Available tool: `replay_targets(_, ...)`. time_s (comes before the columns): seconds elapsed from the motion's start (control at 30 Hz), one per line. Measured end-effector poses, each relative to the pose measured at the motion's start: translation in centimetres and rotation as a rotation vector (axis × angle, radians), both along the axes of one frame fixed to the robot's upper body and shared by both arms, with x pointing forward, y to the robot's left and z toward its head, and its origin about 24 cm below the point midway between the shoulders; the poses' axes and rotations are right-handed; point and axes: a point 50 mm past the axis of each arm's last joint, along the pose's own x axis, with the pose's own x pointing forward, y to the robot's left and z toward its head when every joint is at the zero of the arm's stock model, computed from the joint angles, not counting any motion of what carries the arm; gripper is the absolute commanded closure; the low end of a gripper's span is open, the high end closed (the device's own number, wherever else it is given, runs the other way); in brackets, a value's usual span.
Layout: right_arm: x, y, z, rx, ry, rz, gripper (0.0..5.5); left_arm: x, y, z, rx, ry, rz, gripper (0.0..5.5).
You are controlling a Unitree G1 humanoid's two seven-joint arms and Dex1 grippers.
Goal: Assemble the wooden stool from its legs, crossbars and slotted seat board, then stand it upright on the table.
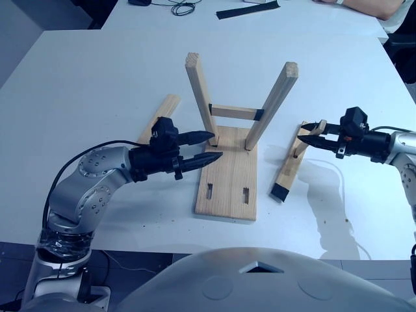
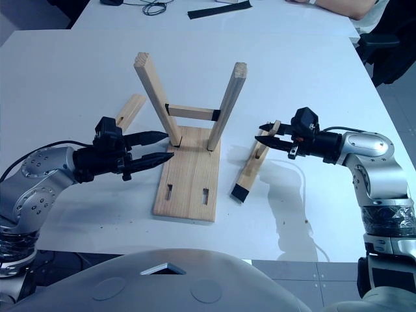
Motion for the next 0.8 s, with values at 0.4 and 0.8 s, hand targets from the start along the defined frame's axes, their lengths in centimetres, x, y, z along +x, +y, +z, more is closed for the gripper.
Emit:
replay_targets(0.4, -0.4, 0.8, -0.2, 0.001, 0.018, 0.036, 4.19, 0.2, 0.1, 0.0, -0.001, -0.001, 0.000, 2.85)
replay_targets(0.8, 0.1, 0.5, -2.1, 0.043, 0.055, 0.052, 4.19, 0.4, 0.0, 0.1, -0.004, -0.002, -0.010, 2.85)
